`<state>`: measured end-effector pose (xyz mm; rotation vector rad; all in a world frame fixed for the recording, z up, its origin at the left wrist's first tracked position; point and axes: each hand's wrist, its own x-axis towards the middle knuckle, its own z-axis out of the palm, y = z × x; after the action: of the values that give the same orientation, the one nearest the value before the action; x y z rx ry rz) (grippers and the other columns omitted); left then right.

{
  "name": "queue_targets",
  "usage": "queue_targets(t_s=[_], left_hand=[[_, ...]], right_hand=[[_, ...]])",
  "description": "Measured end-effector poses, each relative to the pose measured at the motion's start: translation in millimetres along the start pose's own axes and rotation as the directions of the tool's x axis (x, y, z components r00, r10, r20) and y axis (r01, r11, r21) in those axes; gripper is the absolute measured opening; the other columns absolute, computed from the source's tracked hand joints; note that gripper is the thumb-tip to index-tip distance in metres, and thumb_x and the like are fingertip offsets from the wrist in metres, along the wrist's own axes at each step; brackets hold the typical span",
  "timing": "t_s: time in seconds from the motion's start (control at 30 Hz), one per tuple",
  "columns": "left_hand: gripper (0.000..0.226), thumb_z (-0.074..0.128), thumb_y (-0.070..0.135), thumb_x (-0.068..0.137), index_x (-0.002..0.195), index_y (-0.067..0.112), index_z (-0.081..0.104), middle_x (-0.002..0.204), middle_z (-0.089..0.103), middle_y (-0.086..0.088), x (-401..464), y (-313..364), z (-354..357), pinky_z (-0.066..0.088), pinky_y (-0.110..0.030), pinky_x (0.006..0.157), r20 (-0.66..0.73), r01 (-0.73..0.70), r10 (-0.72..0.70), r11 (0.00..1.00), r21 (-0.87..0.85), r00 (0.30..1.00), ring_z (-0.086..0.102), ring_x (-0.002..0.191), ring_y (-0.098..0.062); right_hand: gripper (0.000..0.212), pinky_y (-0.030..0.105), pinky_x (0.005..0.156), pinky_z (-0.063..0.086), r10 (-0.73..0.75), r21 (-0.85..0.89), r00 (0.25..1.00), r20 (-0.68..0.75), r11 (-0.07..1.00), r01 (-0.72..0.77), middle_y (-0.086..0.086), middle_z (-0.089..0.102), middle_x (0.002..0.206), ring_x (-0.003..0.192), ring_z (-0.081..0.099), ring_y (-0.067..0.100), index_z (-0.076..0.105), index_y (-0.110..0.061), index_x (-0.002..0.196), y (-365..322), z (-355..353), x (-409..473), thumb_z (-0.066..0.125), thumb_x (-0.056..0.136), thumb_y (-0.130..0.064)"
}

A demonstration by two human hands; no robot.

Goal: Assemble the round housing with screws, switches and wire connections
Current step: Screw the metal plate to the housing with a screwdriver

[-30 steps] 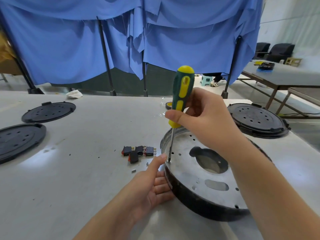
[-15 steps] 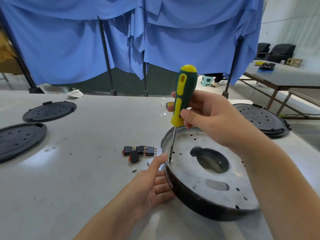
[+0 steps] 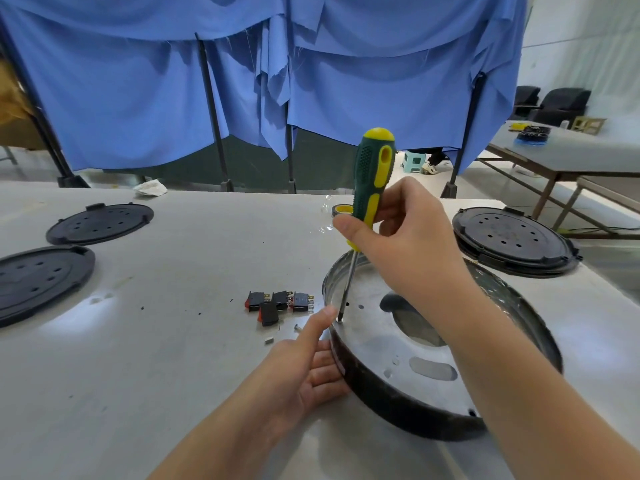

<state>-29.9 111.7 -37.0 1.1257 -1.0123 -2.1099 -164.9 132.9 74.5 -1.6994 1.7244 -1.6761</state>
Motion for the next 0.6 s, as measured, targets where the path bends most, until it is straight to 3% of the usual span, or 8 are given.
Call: queue_targets(t_s=[0.1, 0.17, 0.23, 0.4, 0.5, 0.6], left_hand=[[0.08, 0.076, 0.057, 0.042, 0.095, -0.003, 0.069, 0.093, 0.075, -0.02, -0.4, 0.2, -0.6, 0.057, -0.028, 0.055, 0.007, 0.006, -0.006, 1.0, -0.006, 1.0, 0.075, 0.077, -0.028], [0.082, 0.077, 0.057, 0.042, 0.097, -0.003, 0.068, 0.093, 0.075, -0.02, -0.2, 0.3, -1.5, 0.057, -0.028, 0.056, 0.011, 0.014, -0.014, 1.0, -0.012, 1.0, 0.075, 0.079, -0.029], [0.082, 0.077, 0.056, 0.043, 0.099, -0.004, 0.068, 0.094, 0.074, -0.021, -0.1, 0.5, -2.1, 0.057, -0.029, 0.056, 0.013, 0.021, -0.02, 1.0, -0.019, 1.0, 0.075, 0.079, -0.029], [0.079, 0.078, 0.055, 0.043, 0.093, -0.005, 0.07, 0.091, 0.074, -0.022, -0.6, 1.2, -1.9, 0.057, -0.029, 0.053, 0.011, 0.02, -0.02, 0.999, -0.025, 1.0, 0.074, 0.072, -0.028], [0.081, 0.077, 0.056, 0.044, 0.098, -0.005, 0.068, 0.093, 0.074, -0.021, -1.5, 1.2, -1.6, 0.057, -0.029, 0.055, 0.016, 0.019, -0.019, 1.0, -0.02, 1.0, 0.075, 0.077, -0.029], [0.083, 0.075, 0.056, 0.046, 0.101, -0.005, 0.066, 0.095, 0.074, -0.021, -1.6, 1.1, -1.2, 0.058, -0.03, 0.057, 0.014, 0.019, -0.018, 1.0, -0.019, 1.0, 0.074, 0.083, -0.03]], right_hand=[[0.029, 0.008, 0.065, 0.046, -0.025, 0.018, 0.998, 0.054, 1.0, 0.024, -0.015, 0.063, 0.079, 0.072, 0.057, -0.006, 0.052, -0.028, 0.086, -3.8, -1.5, 0.0, 0.077, 0.075, -0.039], [0.026, 0.021, 0.081, 0.053, -0.016, 0.06, 0.99, 0.142, 0.998, 0.007, -0.013, 0.066, 0.092, 0.087, 0.062, 0.001, 0.053, -0.026, 0.098, -5.1, -4.2, 2.7, 0.072, 0.081, -0.032], [0.026, 0.032, 0.088, 0.055, -0.008, 0.142, 0.972, 0.233, 0.989, -0.026, -0.008, 0.067, 0.104, 0.097, 0.065, 0.009, 0.05, -0.024, 0.111, -6.4, -7.3, 5.4, 0.063, 0.089, -0.023], [0.029, 0.025, 0.086, 0.055, -0.066, 0.301, 0.925, 0.374, 0.952, -0.053, -0.003, 0.066, 0.115, 0.099, 0.066, 0.007, 0.049, -0.018, 0.122, -6.1, -15.6, 8.9, 0.048, 0.096, -0.004], [0.031, 0.023, 0.085, 0.054, -0.112, 0.283, 0.915, 0.389, 0.959, -0.003, 0.001, 0.067, 0.111, 0.097, 0.067, 0.007, 0.052, -0.008, 0.123, -3.3, -14.2, 7.8, 0.05, 0.094, 0.003], [0.028, 0.025, 0.082, 0.056, -0.126, 0.284, 0.926, 0.357, 0.959, 0.021, 0.002, 0.07, 0.102, 0.093, 0.069, 0.011, 0.058, -0.009, 0.115, -1.9, -9.0, 5.9, 0.059, 0.088, 0.001]])
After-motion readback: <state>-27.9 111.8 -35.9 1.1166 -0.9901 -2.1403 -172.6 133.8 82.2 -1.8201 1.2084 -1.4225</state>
